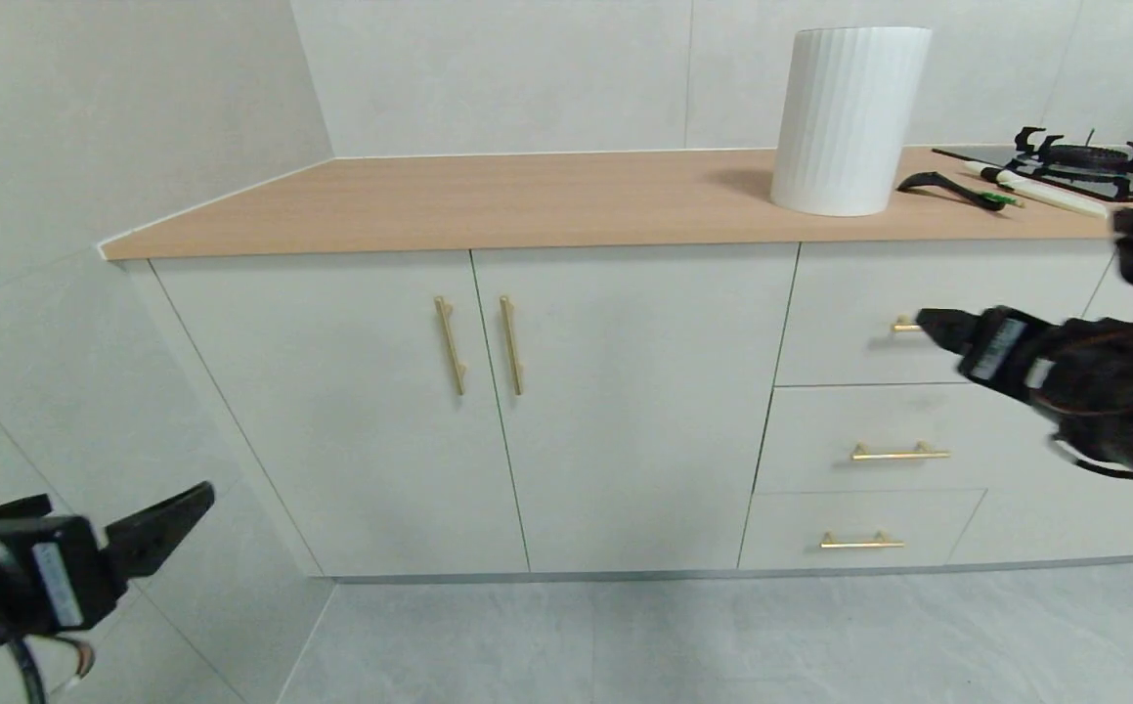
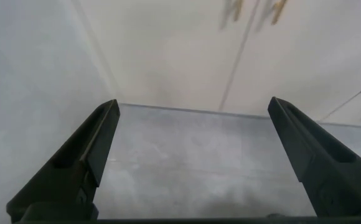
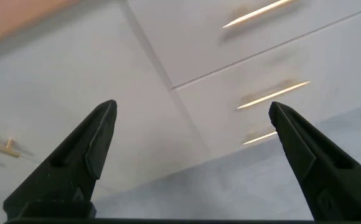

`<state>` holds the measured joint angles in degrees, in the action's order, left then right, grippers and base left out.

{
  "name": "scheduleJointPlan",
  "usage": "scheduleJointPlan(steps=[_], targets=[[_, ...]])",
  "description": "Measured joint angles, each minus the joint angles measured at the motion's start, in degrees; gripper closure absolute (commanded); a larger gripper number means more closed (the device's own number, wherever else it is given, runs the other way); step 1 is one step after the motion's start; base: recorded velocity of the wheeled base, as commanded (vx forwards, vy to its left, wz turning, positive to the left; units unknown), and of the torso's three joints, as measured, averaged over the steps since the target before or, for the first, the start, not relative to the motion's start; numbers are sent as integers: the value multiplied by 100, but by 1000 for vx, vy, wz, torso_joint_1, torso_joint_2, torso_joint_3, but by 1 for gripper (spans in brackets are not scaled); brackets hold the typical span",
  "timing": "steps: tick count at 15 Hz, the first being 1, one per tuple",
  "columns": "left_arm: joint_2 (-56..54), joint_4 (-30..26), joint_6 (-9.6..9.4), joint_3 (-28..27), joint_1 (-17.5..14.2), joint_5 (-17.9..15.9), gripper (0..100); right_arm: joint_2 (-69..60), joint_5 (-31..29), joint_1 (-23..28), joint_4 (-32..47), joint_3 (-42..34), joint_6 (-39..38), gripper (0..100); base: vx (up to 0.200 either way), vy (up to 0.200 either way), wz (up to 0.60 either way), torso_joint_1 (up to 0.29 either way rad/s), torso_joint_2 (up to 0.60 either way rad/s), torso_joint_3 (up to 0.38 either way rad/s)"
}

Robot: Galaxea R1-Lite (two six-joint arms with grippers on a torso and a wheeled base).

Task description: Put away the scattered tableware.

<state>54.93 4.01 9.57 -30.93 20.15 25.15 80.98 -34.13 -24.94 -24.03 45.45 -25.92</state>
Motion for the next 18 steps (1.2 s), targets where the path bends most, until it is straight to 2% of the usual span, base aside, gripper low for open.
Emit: scheduleJointPlan(steps=[3,6,9,11,12,15,17,18], targets=[[-1510,-254,-440,880,-83,0,0,-2181,34,552,11,-1273,997,0,0,0,0,0,0,0],[-3115,-1019,-706,1359,-307,-20,0,-4400,404,1375,350,-2149,2113,0,0,0,0,0,0,0],[-4330,-1523,-881,1679,-822,106,0,-6398,679,1921,1420,-2645,2768,0,0,0,0,0,0,0],[-4689,-1518,-922,1851,-1211,249,0,-7285,690,2286,1866,-2867,2977,0,0,0,0,0,0,0],[-4799,-1490,-950,1910,-1442,235,0,-7562,458,2391,1968,-2975,2993,0,0,0,0,0,0,0],[-5243,-1279,-1197,2321,-1886,-176,0,-7964,402,2499,1980,-3324,2942,0,0,0,0,0,0,0],[-5399,-641,-1184,2710,-1980,-477,0,-8052,650,2508,1987,-3869,2946,0,0,0,0,0,0,0],[-5441,-501,-1191,2823,-1997,-859,0,-8074,926,2510,2009,-4162,2946,0,0,0,0,0,0,0]])
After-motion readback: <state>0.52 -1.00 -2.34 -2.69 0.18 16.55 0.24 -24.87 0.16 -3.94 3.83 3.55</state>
